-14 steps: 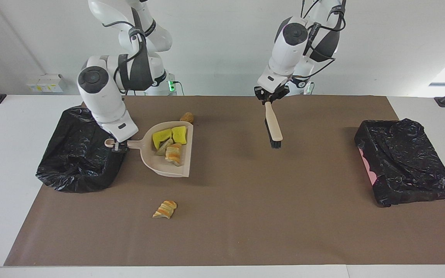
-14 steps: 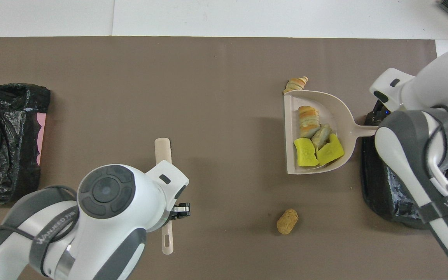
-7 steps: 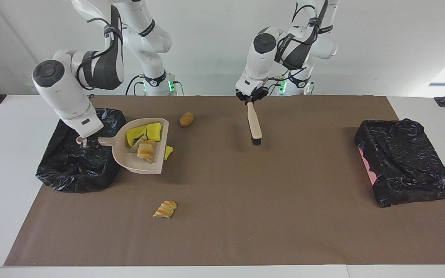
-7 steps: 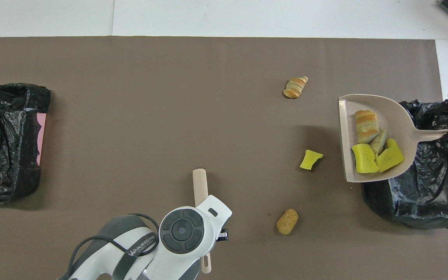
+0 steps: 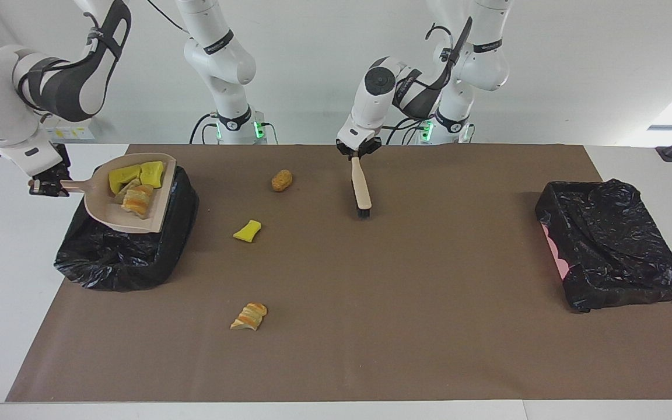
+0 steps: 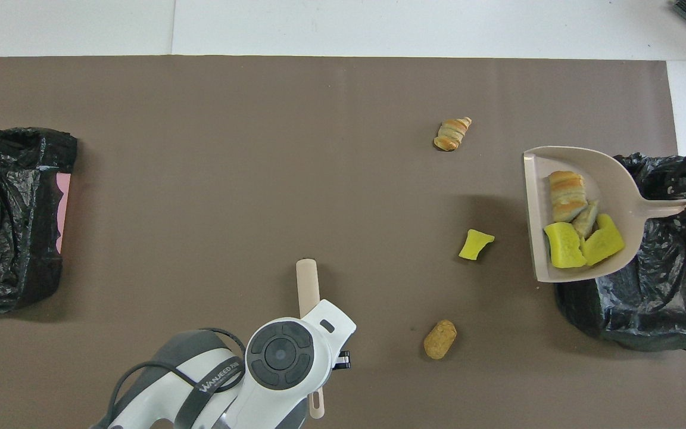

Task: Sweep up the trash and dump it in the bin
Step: 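Tilt the dustpan with the right gripper to dump trash into bin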

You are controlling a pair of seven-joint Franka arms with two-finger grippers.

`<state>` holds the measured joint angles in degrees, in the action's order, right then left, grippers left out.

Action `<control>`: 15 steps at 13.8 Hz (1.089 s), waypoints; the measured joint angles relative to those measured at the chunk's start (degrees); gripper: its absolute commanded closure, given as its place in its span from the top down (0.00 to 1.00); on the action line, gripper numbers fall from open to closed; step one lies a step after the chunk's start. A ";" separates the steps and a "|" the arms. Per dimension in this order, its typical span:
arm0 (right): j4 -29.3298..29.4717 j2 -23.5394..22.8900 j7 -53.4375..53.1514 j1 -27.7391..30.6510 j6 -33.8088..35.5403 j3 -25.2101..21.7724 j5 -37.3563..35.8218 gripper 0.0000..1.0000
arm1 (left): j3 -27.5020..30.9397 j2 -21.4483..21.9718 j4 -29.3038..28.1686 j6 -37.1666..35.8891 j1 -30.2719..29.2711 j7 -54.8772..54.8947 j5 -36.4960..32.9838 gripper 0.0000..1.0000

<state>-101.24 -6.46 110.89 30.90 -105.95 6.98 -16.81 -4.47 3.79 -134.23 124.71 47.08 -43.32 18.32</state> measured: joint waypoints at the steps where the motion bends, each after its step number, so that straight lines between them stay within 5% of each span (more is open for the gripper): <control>1: -0.18 0.02 -0.35 -0.11 -1.46 0.06 -2.94 0.00 | 0.01 -0.01 -0.28 0.21 0.03 -0.04 0.01 0.00; 11: -11.74 6.34 -21.27 -6.70 -9.82 0.45 -30.79 0.00 | 0.04 -1.77 -0.84 2.73 0.03 -1.96 0.02 0.03; 12: -12.14 7.13 -21.27 -6.82 -9.82 0.45 -31.58 0.00 | 0.04 -1.94 -0.84 2.79 0.03 -2.00 0.02 0.21; 14: -13.83 9.62 -21.27 -6.83 -9.83 0.45 -32.73 0.00 | 0.05 -2.00 -0.84 2.80 0.03 -2.02 0.02 0.80; 15: -15.13 11.30 -21.27 -6.83 -9.95 0.45 -33.15 0.00 | 0.08 -2.06 -0.84 2.78 0.03 -2.04 0.02 1.00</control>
<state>-116.37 4.83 89.62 24.07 -115.90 7.43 -49.96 -4.39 1.73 -135.07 127.49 47.12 -45.36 18.34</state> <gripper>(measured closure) 0.678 0.692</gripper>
